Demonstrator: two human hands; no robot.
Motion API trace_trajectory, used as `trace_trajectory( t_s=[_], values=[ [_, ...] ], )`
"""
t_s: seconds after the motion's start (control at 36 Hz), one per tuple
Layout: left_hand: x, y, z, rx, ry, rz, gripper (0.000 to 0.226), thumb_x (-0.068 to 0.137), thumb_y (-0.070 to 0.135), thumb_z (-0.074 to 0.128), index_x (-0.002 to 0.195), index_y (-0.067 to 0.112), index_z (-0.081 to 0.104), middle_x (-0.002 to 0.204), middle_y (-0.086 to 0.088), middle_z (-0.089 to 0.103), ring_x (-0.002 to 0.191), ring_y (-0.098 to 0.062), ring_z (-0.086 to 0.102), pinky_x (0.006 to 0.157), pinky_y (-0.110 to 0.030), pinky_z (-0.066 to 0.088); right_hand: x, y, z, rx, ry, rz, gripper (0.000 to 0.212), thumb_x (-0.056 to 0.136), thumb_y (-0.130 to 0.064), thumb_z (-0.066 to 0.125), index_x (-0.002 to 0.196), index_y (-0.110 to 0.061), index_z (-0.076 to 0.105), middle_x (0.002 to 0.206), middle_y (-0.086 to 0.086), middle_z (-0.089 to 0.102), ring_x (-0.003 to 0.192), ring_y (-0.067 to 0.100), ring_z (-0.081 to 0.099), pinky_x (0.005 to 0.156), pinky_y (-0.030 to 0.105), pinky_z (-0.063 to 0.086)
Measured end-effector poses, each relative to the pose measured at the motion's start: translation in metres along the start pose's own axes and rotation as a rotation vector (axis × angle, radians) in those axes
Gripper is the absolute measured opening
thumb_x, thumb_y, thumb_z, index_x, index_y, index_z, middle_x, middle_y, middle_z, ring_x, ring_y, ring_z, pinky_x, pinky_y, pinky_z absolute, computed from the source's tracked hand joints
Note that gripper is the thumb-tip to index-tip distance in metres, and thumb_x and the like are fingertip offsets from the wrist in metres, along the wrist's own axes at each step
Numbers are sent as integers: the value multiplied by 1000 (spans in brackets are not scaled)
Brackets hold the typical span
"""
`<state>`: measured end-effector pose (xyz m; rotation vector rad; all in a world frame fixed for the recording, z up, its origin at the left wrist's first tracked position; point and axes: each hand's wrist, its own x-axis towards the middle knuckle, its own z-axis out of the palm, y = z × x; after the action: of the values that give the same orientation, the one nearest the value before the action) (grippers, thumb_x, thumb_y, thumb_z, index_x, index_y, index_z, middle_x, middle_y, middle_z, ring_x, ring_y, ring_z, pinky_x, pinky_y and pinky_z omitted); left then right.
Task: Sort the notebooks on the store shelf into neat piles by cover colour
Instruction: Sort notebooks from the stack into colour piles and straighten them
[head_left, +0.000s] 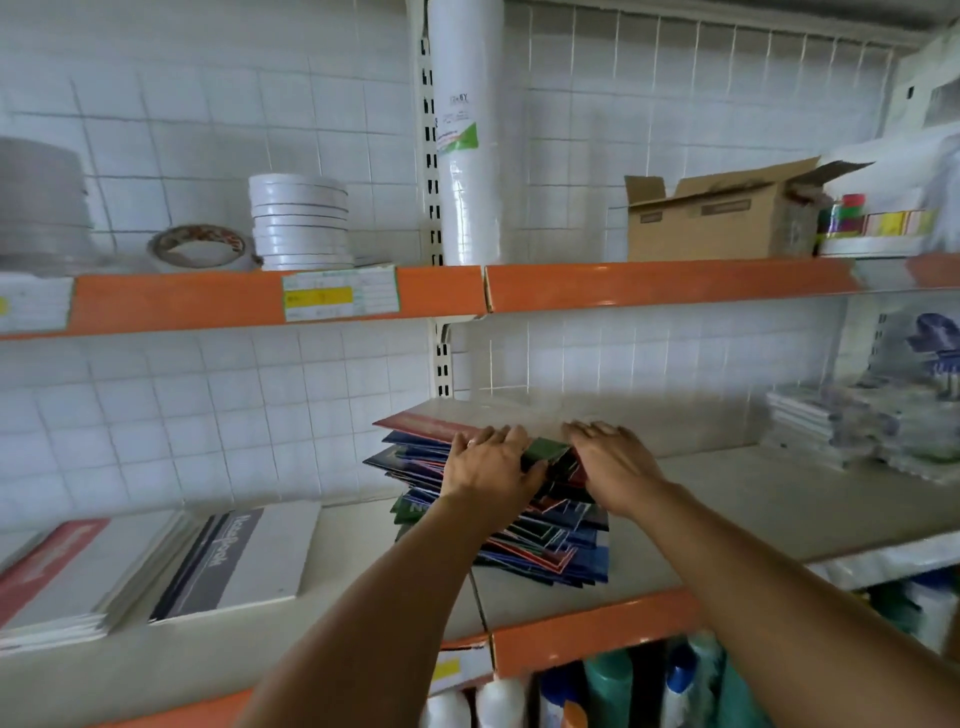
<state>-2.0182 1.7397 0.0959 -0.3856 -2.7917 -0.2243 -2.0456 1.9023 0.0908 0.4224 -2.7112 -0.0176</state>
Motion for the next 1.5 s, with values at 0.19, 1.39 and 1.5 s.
trace_trajectory(
  t_s=[0.19,1.39,1.5],
  values=[
    [-14,6,-9,78,-2,-87,49,89,40,54,130,20,35,137,-3,48,132,-23,39,113,-44,19,-1,0,-1,-3,82,-58,69,85,3,52,147,-19,31,145,3,42,132,22,38,115,35,22],
    [-116,-41,-43,337,124,-337,56,100,8,35,151,26,20,157,1,22,138,-24,32,104,-42,41,-41,-34,-51,-1,9,-349,76,93,9,30,153,-31,6,160,5,7,141,25,29,108,36,40],
    [-147,-59,-50,311,146,-393,53,100,7,32,150,25,26,155,0,28,137,-22,36,99,-38,42,-40,-62,-49,-5,42,-362,76,93,9,33,152,-30,6,161,4,3,143,25,24,111,36,34]
  ],
)
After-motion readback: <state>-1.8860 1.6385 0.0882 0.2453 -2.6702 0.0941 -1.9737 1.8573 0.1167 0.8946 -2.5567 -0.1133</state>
